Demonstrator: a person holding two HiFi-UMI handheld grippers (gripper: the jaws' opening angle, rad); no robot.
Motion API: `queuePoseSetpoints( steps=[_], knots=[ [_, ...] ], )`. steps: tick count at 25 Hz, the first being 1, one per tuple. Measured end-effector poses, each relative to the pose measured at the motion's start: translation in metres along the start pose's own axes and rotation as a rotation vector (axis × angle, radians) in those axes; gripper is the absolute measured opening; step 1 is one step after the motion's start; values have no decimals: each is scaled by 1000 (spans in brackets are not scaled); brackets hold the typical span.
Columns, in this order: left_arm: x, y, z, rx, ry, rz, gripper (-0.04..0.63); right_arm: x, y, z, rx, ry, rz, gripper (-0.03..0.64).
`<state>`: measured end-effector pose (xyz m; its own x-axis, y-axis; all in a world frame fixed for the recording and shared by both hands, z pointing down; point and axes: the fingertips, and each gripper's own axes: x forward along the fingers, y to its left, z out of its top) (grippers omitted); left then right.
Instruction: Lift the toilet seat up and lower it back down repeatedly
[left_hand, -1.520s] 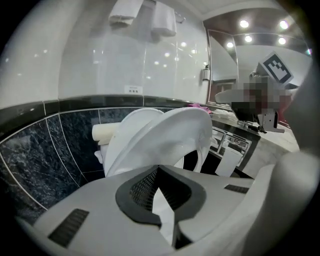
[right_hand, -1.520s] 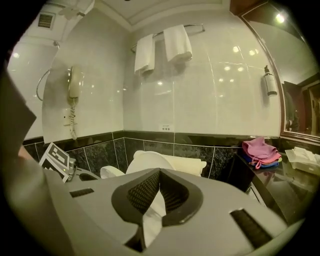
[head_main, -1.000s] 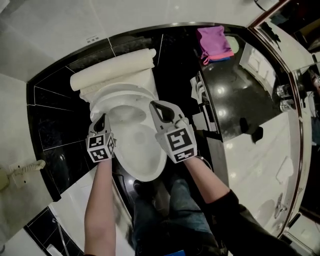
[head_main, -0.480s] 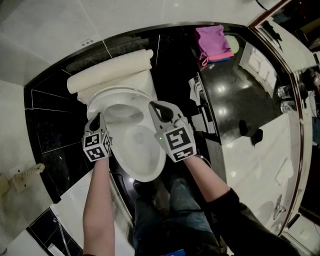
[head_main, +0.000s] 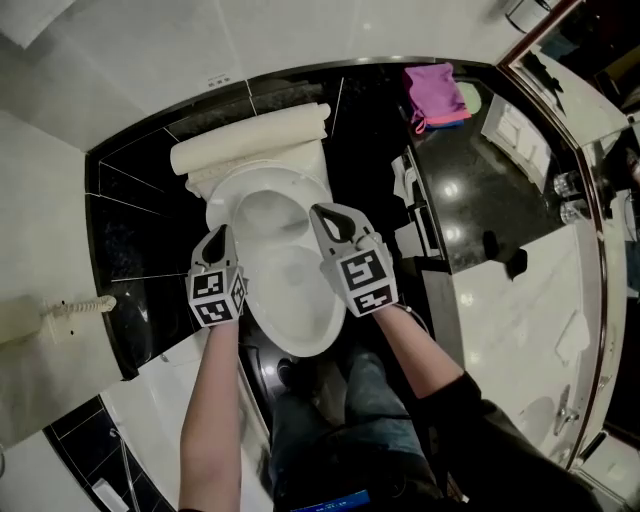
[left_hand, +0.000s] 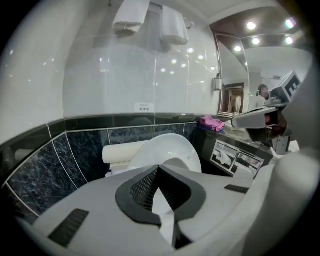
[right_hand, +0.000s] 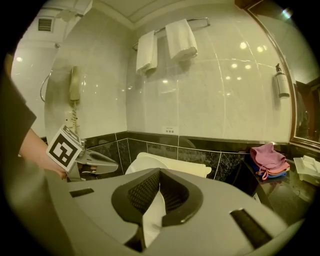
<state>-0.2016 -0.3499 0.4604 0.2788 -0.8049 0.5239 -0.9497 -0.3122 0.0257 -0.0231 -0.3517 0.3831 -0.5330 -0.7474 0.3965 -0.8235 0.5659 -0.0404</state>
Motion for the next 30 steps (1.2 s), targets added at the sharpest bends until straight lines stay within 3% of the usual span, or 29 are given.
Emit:
queuePoseSetpoints(
  steps=[6,10,15,21,30],
  knots=[
    [-112,-14,30,11,-77,-55,-15,-55,61,24,11,-9,-24,15],
    [-201,-24,39,37,-90,-97,-15,-115,97,29,18,-2,-90,15],
    [-297,-42,43,52,-106,-127,-15,-189,138,40,37,20,-111,15],
    [-373,-64,45,21,-147,-95,-15,-253,158,49,13,3,-86,15],
    [-447,-128,13,-24,-162,2,-15,-337,159,11,-6,12,-21,15]
  ],
)
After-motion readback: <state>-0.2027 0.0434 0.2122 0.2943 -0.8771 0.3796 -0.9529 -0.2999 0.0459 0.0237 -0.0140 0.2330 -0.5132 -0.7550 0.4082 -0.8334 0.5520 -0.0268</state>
